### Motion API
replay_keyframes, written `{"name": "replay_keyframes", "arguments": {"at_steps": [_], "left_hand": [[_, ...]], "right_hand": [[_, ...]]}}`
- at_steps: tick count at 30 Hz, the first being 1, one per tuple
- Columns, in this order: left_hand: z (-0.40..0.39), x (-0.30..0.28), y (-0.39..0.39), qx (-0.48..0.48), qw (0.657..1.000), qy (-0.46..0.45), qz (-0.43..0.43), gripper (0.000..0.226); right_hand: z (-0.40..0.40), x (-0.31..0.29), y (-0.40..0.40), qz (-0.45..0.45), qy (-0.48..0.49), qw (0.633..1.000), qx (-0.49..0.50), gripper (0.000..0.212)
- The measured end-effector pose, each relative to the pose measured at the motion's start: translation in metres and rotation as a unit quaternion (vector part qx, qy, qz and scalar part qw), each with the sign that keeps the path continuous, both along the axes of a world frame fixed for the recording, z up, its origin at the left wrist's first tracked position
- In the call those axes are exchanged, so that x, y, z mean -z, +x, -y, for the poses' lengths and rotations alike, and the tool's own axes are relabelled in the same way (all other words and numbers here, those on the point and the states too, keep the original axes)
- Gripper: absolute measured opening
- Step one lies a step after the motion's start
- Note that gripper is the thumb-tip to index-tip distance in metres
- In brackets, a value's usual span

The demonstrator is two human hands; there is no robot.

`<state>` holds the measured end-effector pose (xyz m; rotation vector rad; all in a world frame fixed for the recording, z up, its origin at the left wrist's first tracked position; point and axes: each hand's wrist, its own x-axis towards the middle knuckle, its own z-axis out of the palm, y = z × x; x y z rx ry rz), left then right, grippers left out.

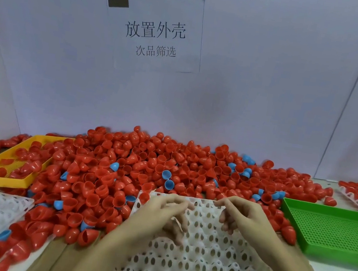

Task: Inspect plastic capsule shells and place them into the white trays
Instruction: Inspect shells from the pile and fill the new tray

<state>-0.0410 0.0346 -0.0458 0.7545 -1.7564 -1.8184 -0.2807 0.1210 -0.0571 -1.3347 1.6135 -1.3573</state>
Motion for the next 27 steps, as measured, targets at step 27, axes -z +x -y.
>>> {"name": "replay_keyframes", "arguments": {"at_steps": [27], "left_hand": [[0.033,-0.011,-0.048,-0.161,0.916,-0.366,0.010,0.034]], "right_hand": [[-0.005,-0.011,0.004,0.013,-0.019,1.000,0.003,0.021]]}}
